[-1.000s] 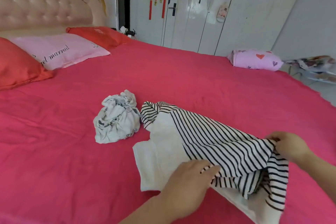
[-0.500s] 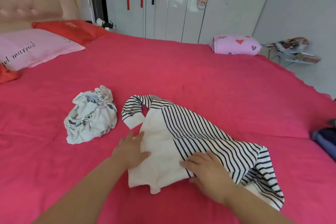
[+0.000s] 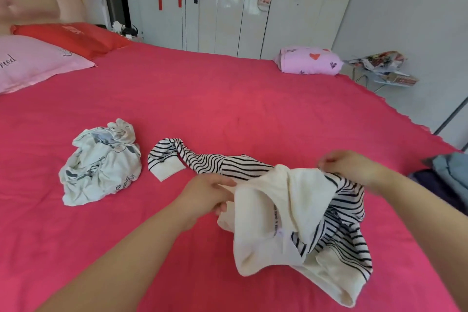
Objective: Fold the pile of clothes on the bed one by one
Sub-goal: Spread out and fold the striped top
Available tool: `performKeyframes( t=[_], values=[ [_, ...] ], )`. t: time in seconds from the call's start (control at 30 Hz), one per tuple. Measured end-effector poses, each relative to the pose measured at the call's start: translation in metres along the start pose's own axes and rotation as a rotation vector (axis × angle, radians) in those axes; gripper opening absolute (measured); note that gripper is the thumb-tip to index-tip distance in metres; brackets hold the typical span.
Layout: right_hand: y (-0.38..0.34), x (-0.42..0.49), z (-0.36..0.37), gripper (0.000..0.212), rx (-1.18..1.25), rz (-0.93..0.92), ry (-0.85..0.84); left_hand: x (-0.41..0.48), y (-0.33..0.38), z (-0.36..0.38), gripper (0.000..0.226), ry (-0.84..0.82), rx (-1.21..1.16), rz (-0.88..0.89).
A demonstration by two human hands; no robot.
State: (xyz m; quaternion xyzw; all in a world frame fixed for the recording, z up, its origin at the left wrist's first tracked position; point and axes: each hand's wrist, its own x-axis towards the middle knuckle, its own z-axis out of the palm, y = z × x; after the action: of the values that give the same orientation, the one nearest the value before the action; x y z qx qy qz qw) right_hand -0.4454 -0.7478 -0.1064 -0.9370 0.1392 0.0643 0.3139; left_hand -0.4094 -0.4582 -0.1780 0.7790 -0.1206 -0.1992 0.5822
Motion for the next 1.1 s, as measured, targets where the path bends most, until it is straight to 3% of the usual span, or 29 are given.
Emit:
performKeyframes(
  t=[0.07,0.13,0.23,0.37,0.47,0.53,0.6,0.73,0.87,0.97,1.1],
  values=[
    [0.018,0.011,0.006,0.012,0.067,0.187,-0.002,0.010,-0.006,0.006,0.032,0.057,-0.056,-0.040],
    [0.041,0.020,0.022,0.019,0.025,0.282,0.054,0.017,-0.019,0.015,0.038,0.034,0.103,-0.044],
    [0.068,0.020,0.047,0.033,-0.179,0.210,0.218,0.021,-0.045,0.022,0.052,-0.091,0.496,0.107],
    [0.084,0.002,0.044,0.025,0.046,0.064,0.412,0.021,-0.066,0.024,0.064,-0.230,0.763,0.317],
    [0.104,-0.008,0.035,0.011,0.076,-0.038,0.255,0.029,-0.082,0.023,0.063,-0.205,0.849,0.390],
    [0.112,-0.012,0.034,0.033,0.021,-0.049,0.122,0.037,-0.087,0.029,0.046,-0.139,0.916,0.471],
    [0.112,-0.011,0.034,0.044,-0.038,-0.028,0.107,0.044,-0.086,0.036,0.028,-0.056,0.922,0.509],
    [0.103,-0.007,0.028,0.020,-0.159,-0.044,0.240,0.055,-0.077,0.041,0.030,-0.010,0.883,0.454],
    [0.088,-0.007,0.006,0.023,-0.086,-0.068,0.301,0.056,-0.046,0.033,0.019,0.050,0.585,0.260],
    [0.074,-0.009,-0.014,0.025,0.028,-0.072,0.330,0.058,-0.012,0.016,0.019,0.203,0.386,0.276],
    [0.052,-0.015,-0.047,0.009,0.223,-0.102,0.371,0.058,0.055,-0.015,0.013,0.355,0.298,0.355]
  ],
)
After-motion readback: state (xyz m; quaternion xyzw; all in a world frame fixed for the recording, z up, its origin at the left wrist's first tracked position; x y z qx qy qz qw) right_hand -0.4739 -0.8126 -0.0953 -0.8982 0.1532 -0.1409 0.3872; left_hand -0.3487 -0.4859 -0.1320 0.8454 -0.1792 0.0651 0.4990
